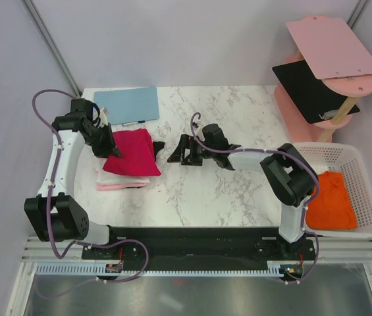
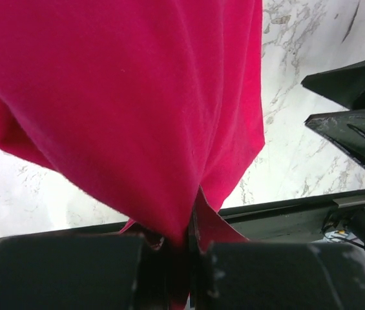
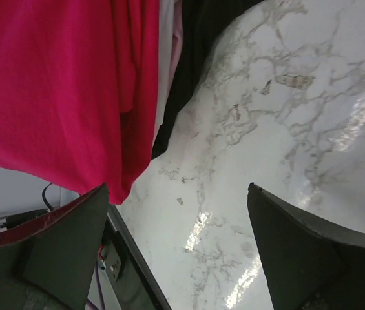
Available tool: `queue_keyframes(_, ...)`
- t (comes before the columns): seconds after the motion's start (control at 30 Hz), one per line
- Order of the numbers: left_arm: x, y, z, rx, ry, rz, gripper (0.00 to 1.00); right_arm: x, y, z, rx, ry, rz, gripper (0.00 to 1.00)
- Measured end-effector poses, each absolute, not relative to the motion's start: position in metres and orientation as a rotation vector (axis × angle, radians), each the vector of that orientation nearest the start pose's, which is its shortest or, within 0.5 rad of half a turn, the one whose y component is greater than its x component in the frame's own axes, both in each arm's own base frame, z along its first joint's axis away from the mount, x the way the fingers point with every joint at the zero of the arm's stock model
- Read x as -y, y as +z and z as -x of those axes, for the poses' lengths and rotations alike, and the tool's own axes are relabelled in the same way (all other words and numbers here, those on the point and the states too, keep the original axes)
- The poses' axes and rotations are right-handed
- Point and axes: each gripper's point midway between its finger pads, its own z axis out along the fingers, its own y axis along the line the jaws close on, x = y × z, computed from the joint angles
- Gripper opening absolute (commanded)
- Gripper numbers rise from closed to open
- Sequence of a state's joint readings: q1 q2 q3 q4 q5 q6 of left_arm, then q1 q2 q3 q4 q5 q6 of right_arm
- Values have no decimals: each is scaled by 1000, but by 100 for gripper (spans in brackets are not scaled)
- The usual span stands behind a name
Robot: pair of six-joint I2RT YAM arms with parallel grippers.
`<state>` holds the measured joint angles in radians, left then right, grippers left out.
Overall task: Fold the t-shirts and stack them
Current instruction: Put the neatly folded tshirt into the corner of the board with the left arm
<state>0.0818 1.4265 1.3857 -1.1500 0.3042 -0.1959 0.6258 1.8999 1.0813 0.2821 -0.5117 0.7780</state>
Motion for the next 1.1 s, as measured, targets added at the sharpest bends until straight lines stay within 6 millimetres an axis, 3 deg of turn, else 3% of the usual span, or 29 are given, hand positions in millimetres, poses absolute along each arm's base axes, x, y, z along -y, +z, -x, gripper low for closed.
queue_keyframes(0.17,33,183,-279,-2739,-415,310,2,-414,95,-316,-2333,1433,175,89)
queue_keyframes(0.43,29,181,-276,-2739,-376,317,2,-466,134,-293,-2247,1613,234,79)
queue_keyframes(0.6,26,181,-276,-2739,-350,322,2,-480,140,-275,-2244,1659,273,64)
queue_keyframes(0.77,22,176,-272,-2751,-314,333,2,-485,129,-261,-2293,1658,295,61)
queue_keyframes(0.87,18,171,-270,-2764,-283,347,20,-488,125,-254,-2315,1650,315,61)
queue_keyframes(1.03,9,156,-263,-2797,-204,409,61,-494,115,-243,-2349,1639,346,61)
queue_keyframes(1.1,4,149,-261,-2809,-169,438,70,-494,110,-241,-2360,1636,350,62)
